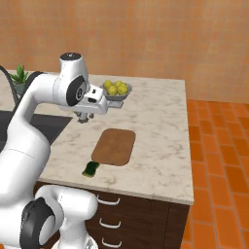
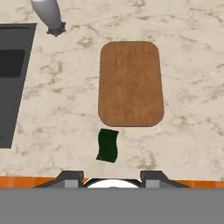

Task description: Pick up the sponge from the counter and clean the cutting board by briefly scrubbing or pressing down on the cutting board. Once finished, release the sponge.

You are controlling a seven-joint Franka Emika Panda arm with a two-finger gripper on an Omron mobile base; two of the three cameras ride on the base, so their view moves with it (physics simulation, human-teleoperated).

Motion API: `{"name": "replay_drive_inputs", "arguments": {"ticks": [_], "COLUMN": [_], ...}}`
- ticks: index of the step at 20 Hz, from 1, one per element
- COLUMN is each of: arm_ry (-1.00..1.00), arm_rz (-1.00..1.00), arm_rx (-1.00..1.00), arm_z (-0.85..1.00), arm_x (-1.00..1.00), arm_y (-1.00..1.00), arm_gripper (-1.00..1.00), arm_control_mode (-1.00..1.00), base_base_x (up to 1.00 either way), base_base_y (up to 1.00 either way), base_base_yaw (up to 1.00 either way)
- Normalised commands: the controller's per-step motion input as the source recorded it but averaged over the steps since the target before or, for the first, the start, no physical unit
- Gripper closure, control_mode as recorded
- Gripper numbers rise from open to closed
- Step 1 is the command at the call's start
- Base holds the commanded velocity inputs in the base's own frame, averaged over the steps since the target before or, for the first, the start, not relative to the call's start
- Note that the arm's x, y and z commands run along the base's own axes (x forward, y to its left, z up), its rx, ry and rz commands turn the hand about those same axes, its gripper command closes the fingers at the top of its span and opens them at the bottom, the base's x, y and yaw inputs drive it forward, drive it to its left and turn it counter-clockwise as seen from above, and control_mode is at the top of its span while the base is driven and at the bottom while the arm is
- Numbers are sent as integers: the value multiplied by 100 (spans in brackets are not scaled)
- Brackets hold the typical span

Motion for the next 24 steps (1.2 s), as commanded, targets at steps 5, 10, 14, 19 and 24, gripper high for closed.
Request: {"name": "replay_drive_inputs", "arguments": {"ticks": [5,10,14,19,24], "arm_ry": [0,0,0,9,7], "arm_rz": [0,-1,0,0,0], "arm_rx": [0,0,0,0,0], "arm_z": [-29,-43,-30,-16,-31], "arm_x": [0,0,-9,-5,-6], "arm_y": [0,0,0,0,0], "arm_gripper": [-100,-100,-100,-100,-100], "arm_control_mode": [-100,-100,-100,-100,-100], "base_base_x": [0,0,0,0,0], "base_base_y": [0,0,0,0,0], "base_base_yaw": [0,0,0,0,0]}}
